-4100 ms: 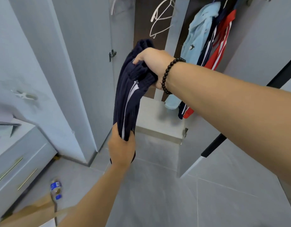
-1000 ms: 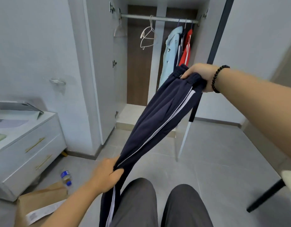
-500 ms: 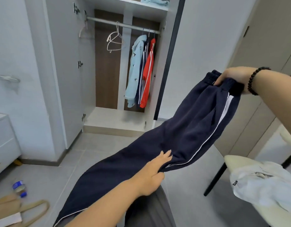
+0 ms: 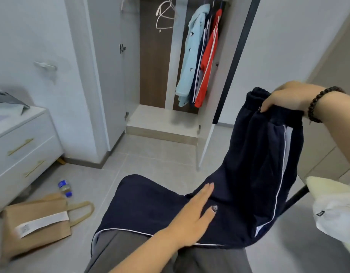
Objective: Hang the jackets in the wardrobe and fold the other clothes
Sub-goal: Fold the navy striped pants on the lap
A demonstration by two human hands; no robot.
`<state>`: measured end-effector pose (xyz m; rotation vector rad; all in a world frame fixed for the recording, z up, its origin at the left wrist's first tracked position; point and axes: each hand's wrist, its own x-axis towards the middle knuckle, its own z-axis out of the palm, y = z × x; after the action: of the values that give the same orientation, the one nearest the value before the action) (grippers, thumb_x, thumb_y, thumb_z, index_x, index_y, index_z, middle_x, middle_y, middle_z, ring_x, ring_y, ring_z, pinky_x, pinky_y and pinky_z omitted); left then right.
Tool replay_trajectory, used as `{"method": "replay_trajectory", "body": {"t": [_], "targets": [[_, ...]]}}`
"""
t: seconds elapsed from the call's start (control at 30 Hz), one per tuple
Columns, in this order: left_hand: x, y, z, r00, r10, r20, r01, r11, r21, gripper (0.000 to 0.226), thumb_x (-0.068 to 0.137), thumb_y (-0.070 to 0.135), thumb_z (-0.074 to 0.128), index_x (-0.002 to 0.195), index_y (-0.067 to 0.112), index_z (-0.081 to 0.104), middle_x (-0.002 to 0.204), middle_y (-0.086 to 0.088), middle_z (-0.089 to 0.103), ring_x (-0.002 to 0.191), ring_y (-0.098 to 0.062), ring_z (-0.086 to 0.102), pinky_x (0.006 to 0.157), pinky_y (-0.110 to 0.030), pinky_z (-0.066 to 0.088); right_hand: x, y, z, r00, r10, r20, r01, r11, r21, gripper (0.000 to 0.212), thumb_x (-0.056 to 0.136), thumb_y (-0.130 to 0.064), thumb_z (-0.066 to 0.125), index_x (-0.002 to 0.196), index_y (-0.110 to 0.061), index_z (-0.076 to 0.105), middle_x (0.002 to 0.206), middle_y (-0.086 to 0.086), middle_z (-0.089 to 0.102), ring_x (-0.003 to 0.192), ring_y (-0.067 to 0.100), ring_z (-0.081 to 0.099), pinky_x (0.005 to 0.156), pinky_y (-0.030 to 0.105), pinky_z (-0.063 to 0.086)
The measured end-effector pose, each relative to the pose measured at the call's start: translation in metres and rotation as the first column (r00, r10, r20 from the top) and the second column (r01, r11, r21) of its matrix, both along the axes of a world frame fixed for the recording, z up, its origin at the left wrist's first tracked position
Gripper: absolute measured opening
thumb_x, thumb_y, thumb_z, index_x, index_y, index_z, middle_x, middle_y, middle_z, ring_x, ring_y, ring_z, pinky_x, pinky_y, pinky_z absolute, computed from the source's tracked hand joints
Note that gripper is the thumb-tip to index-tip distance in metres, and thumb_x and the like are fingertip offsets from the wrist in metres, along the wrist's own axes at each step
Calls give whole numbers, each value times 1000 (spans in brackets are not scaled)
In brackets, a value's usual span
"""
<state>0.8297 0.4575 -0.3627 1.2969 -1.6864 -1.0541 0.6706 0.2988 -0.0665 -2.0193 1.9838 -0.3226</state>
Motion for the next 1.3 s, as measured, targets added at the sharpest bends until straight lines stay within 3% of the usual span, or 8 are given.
{"method": "replay_trajectory", "body": {"t": [0.3,0.43,0.57,0.73,0.83,1.0,1.17,1.3], "targets": [[187,39,-54,638,746,-191,-698,665,266,53,101,22,47,149,34,30,144,15,45,131,-4,44,106,-23,32,124,11,-62,935,255,245,-296,943,148,26,72,-24,75,90,-8,67,86,18,70,73,32,68,65,39,55],[211,56,-101,560,819,-122,-663,532,527,52,103,26,39,153,20,25,152,1,38,136,-15,39,99,-24,34,174,25,-112,857,260,446,-391,891,232,34,72,-23,74,102,-15,62,92,15,71,80,34,70,76,51,58],[218,58,-138,487,859,-159,-493,421,762,60,101,33,43,153,18,18,128,7,51,91,-11,56,67,-26,41,223,49,-170,802,202,563,-439,838,325,48,69,-24,74,111,-24,50,95,6,66,80,25,69,75,45,59],[226,43,-167,582,780,-230,-272,453,849,32,90,41,52,96,12,62,95,-11,64,82,-24,55,68,-33,36,267,74,-233,788,137,601,-454,788,416,64,58,-35,70,117,-26,47,98,2,66,82,22,69,76,44,58],[231,32,-183,517,826,-226,-250,398,883,29,99,35,49,94,15,70,83,2,76,71,-12,72,61,-23,52,276,84,-259,802,167,574,-462,782,419,60,70,-31,69,125,-26,43,93,-6,64,72,8,65,57,24,52],[240,28,-201,465,868,-173,-144,267,953,45,98,46,44,120,13,66,110,-11,73,109,-31,66,105,-45,46,273,70,-270,811,150,565,-438,796,417,56,70,-30,71,121,-26,48,96,-7,65,76,7,65,56,19,45],[250,24,-214,450,858,-246,-25,287,958,50,90,53,56,122,15,66,115,-11,71,113,-30,64,108,-45,42,259,60,-270,783,96,614,-439,785,437,42,68,-26,72,107,-30,56,86,-6,68,71,9,68,55,17,48],[261,20,-200,575,795,-192,-67,280,958,53,83,48,68,117,9,69,111,-12,72,110,-30,66,105,-43,46,248,57,-269,743,56,667,-449,780,435,44,59,-32,70,101,-29,59,89,-4,70,81,17,70,71,32,57]]}}
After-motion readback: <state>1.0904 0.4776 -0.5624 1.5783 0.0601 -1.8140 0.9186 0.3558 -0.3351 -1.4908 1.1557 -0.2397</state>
